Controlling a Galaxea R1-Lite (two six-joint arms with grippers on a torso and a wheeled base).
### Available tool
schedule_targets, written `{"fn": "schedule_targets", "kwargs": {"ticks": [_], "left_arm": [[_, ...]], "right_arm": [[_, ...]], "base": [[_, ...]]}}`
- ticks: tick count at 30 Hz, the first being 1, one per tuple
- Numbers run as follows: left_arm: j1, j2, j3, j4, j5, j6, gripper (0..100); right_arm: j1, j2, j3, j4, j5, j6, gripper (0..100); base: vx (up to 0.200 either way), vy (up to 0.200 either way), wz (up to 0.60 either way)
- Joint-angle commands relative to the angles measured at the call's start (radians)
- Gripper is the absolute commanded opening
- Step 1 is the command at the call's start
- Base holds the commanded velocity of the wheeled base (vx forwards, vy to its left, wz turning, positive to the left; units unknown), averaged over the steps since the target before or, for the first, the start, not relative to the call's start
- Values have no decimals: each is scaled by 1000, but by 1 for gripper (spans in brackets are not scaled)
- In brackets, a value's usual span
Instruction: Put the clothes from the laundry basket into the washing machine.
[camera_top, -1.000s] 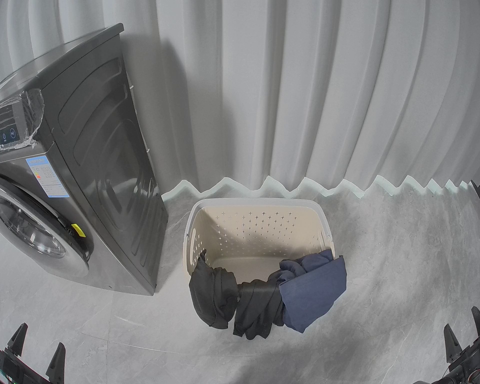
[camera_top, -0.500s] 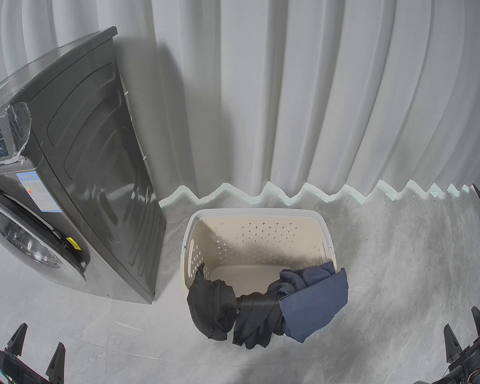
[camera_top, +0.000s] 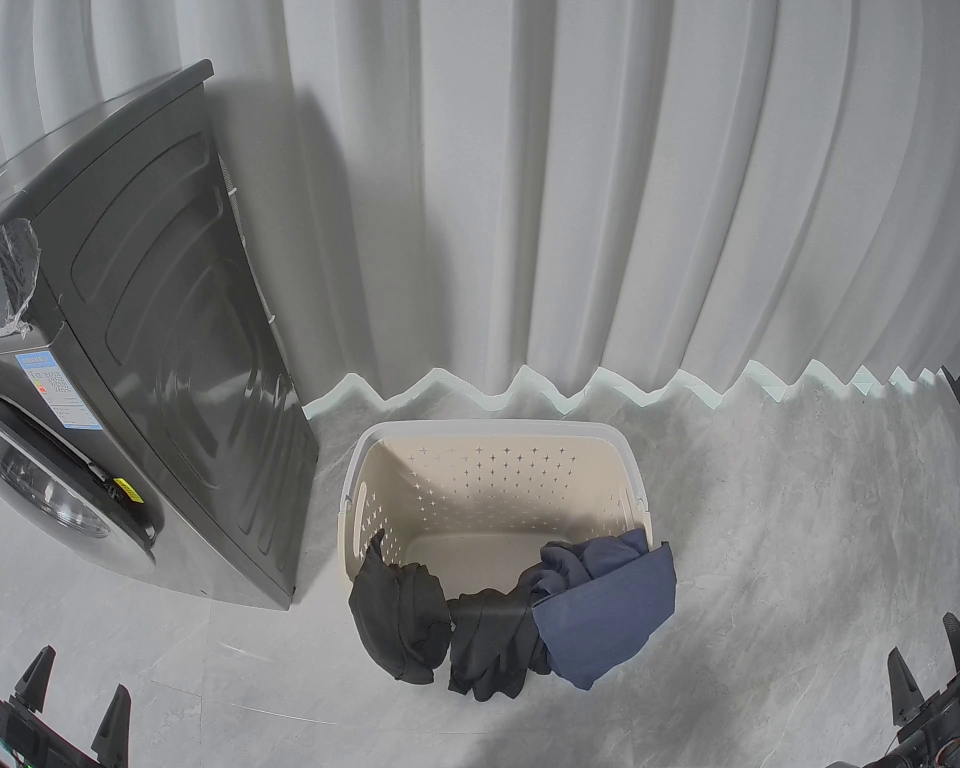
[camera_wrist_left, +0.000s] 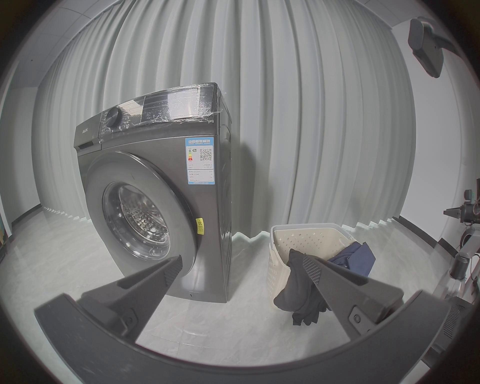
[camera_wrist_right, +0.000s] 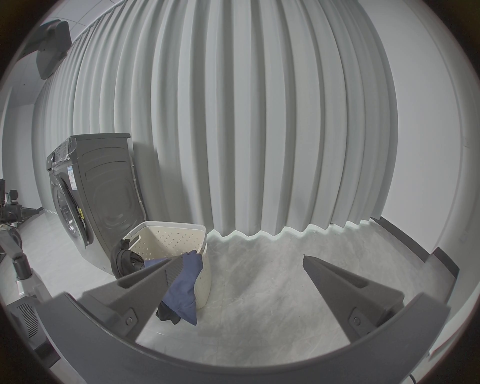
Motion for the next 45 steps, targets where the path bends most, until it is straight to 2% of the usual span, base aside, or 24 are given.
{"fn": "schedule_targets", "kwargs": {"ticks": [1,5,14,23,29,35,45], "left_arm": [[0,-18,16,-1,0,-1,100],[0,-18,16,-1,0,-1,100],[0,-18,16,-1,0,1,100],[0,-18,16,-1,0,1,100],[0,-18,16,-1,0,-1,100],[0,-18,16,-1,2,-4,100],[0,-18,16,-1,3,-5,100]], "right_arm": [[1,-16,16,0,-1,0,100],[1,-16,16,0,-1,0,100],[1,-16,16,0,1,0,100],[1,-16,16,0,1,0,100],[1,-16,16,0,-1,0,100],[1,-16,16,0,1,0,100],[1,-16,16,0,1,0,100]], "base": [[200,0,0],[200,0,0],[0,0,0],[200,0,0],[0,0,0],[200,0,0],[0,0,0]]}}
